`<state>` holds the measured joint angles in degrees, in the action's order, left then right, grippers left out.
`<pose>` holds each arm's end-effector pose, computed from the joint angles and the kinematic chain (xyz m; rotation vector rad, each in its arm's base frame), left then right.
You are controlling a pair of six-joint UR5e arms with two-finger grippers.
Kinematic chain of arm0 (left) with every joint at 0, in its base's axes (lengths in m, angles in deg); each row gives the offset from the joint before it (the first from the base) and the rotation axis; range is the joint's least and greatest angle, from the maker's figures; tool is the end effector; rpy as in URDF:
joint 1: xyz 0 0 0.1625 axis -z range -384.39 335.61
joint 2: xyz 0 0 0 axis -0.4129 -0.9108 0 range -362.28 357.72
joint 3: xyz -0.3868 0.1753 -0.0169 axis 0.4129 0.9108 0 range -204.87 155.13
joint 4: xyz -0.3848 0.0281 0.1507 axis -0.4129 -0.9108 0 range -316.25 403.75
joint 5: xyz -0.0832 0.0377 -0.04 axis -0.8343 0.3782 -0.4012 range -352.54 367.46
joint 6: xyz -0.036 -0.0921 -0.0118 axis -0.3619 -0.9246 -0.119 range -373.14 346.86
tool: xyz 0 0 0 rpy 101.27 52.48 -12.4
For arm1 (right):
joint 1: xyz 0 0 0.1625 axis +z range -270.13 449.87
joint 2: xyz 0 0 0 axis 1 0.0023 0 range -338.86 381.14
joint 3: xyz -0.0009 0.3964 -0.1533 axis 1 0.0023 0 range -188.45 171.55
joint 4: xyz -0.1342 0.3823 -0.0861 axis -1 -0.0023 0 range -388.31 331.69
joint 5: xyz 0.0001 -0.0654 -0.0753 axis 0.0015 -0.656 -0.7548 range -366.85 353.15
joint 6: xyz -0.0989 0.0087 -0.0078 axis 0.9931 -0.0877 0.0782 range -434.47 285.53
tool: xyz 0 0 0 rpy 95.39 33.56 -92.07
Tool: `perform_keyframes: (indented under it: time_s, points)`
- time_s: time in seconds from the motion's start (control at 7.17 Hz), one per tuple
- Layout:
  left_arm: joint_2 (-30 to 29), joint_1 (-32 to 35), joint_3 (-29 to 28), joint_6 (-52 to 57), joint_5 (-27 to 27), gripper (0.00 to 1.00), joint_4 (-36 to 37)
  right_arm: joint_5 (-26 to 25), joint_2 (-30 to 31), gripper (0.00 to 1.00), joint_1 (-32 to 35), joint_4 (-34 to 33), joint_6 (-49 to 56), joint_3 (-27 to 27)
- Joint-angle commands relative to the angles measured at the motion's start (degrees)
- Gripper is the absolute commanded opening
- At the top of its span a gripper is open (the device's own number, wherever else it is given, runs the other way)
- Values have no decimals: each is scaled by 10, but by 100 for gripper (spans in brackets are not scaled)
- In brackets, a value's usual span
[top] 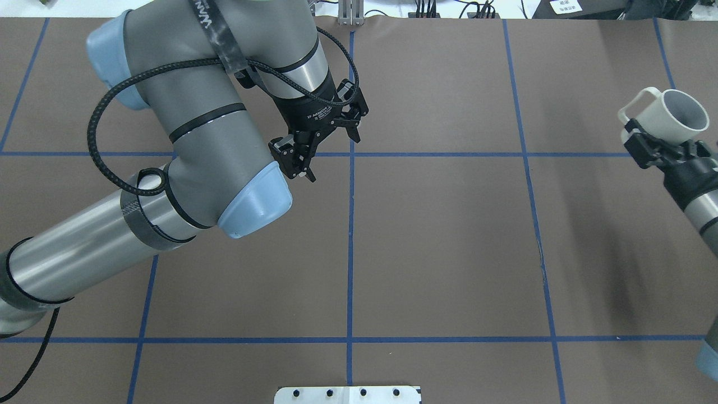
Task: Left arm hands cup to right arm to dump lemon
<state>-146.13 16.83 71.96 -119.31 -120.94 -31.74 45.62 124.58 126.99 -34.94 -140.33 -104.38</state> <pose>0.4497 -0.4890 0.0534 -0.4571 0.9082 -0.6461 -0.1947 -0.3907 0.5498 1.1384 -0.8213 0.6211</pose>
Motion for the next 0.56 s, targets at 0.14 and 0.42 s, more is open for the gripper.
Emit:
perform_keyframes:
  time_s: [0.14,0.42]
  points:
    - [0,-1,1,-1,0,100,1,118,51,15,84,225,-22,133]
    - [0,-2,1,-2,0,100,0,120,100,16,86,288,-98,142]
